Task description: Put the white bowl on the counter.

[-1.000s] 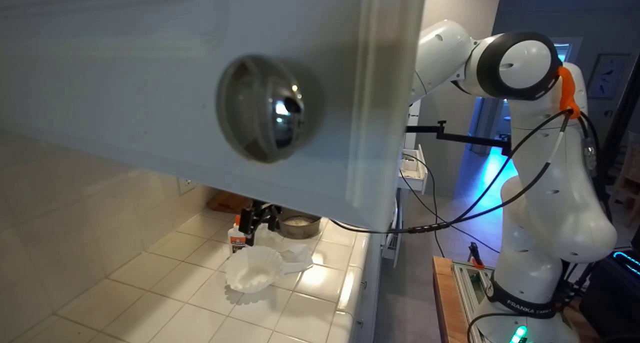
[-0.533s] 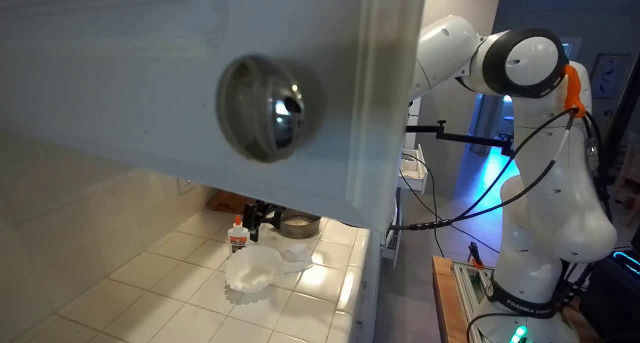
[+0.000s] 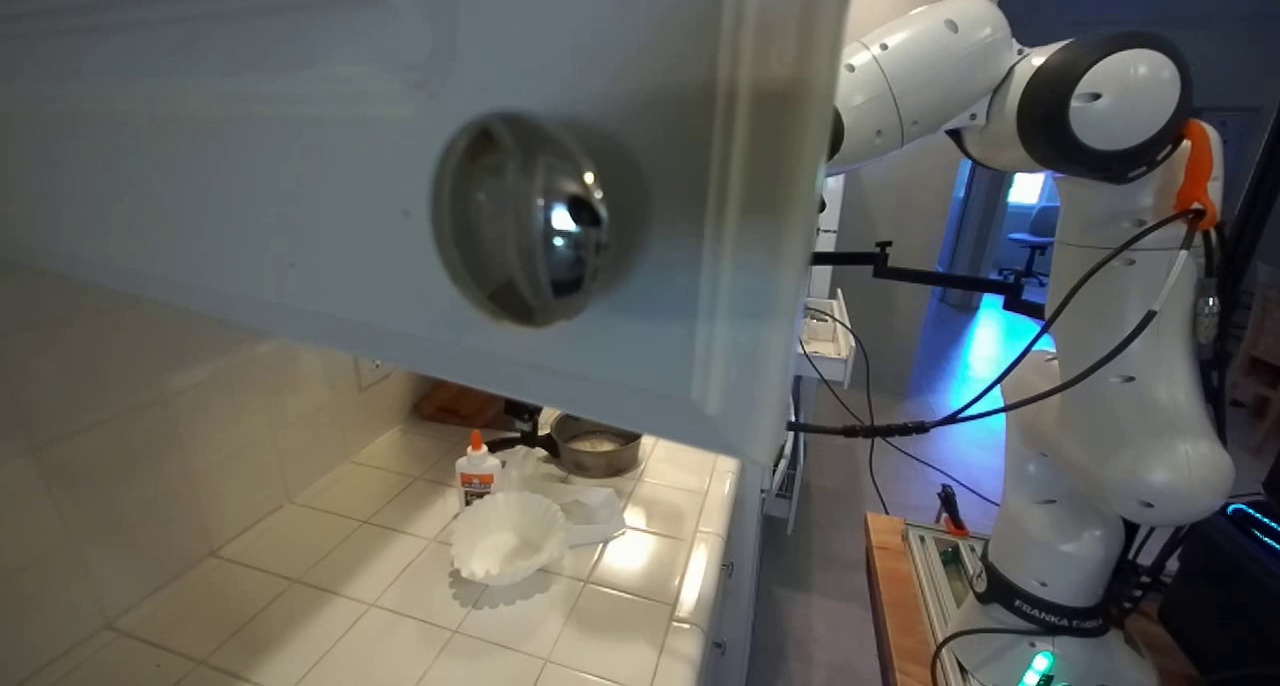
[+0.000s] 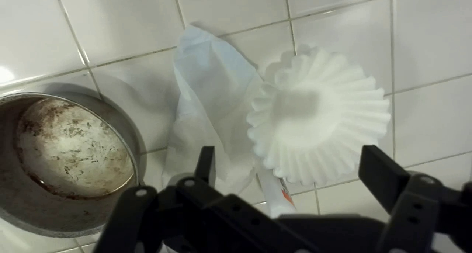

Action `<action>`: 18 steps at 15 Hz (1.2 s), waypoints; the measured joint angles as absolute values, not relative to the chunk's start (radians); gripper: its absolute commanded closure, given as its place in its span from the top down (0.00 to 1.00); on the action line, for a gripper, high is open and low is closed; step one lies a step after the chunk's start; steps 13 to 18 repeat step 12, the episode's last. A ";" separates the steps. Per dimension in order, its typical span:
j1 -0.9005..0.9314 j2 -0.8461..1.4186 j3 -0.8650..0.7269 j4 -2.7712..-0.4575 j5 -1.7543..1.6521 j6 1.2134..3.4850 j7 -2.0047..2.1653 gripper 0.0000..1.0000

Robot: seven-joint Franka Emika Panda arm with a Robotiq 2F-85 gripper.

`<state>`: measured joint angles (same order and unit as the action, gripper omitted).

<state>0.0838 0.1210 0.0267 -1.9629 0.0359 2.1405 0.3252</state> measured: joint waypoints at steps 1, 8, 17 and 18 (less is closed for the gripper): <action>0.081 0.109 0.027 -1.964 0.036 2.135 0.324 1.00; 0.070 0.066 0.026 -1.969 0.036 2.111 0.315 1.00; 0.069 0.063 0.026 -1.971 0.036 2.109 0.313 1.00; 0.069 0.063 0.026 -1.971 0.036 2.109 0.313 1.00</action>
